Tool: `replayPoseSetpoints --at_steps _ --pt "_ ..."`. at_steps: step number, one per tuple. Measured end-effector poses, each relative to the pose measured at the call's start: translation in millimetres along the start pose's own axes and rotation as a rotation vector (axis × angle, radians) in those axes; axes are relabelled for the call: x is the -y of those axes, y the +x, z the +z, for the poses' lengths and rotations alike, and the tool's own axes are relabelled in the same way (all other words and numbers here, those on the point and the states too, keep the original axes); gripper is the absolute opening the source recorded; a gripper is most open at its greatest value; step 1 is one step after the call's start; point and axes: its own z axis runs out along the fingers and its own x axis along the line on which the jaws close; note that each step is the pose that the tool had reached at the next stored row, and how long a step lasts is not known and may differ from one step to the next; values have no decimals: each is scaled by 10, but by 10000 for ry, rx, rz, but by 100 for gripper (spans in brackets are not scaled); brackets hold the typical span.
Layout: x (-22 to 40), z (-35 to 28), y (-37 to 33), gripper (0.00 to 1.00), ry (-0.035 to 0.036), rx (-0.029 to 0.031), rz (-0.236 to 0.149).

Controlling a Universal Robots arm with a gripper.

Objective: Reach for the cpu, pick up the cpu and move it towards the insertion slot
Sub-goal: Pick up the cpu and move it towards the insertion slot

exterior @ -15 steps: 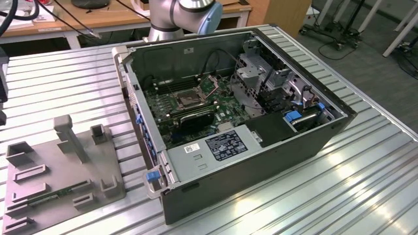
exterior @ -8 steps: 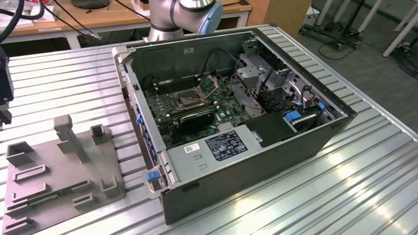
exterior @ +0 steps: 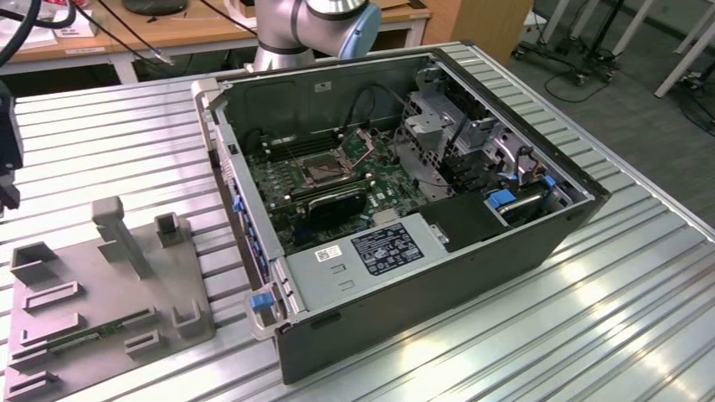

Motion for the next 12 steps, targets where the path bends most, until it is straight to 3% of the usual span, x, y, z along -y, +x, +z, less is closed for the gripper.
replayPoseSetpoints --at_steps 12 --pt "2 0 -73 55 0 0 -1"
